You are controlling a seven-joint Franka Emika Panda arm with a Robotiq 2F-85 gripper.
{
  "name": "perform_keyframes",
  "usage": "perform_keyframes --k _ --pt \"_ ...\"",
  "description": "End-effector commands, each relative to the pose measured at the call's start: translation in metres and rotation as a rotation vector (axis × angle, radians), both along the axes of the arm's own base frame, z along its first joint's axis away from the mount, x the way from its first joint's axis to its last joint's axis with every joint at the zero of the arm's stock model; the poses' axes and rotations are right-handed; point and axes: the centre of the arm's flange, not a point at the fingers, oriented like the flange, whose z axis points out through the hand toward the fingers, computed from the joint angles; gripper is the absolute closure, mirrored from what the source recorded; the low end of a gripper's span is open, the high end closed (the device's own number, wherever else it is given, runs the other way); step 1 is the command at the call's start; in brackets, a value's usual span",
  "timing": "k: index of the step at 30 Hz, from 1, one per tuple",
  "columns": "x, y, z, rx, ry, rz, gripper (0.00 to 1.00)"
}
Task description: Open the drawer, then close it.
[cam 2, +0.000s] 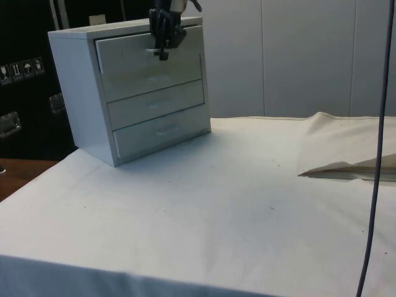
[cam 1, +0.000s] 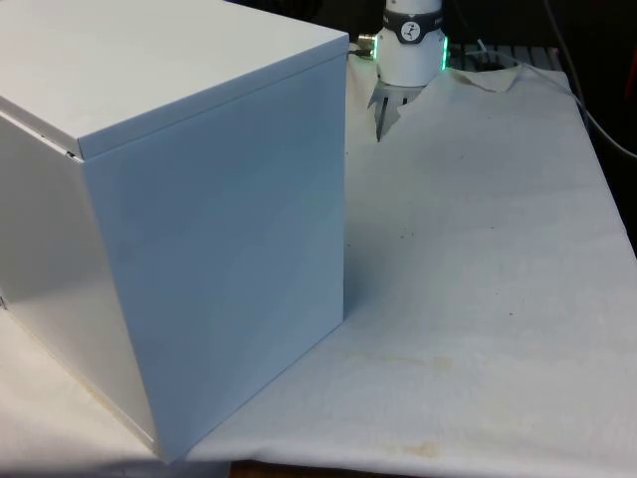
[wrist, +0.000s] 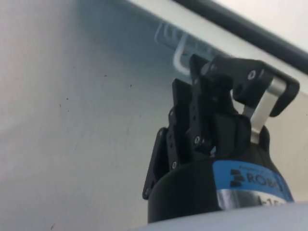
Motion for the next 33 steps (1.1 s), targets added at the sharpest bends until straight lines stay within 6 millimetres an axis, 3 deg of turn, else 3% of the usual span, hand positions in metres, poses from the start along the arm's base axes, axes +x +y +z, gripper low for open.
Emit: perform_keyframes --k 1,3,18,25,26,33 --pt "0.001 0.001 -0.003 0.002 0.003 0.0 0.9" --pt "0.003 0.001 -0.002 0.0 0.002 0.002 1.0" --pt "0.002 0.0 0.001 -0.002 0.002 0.004 1.0" --pt "-0.01 -0.001 0.011 0.006 0.005 0.008 1.0" --pt "-0.005 0.0 0.007 0.007 0.006 0.009 1.0" --pt "-0.03 0.006 0.016 0.025 0.007 0.021 1.0"
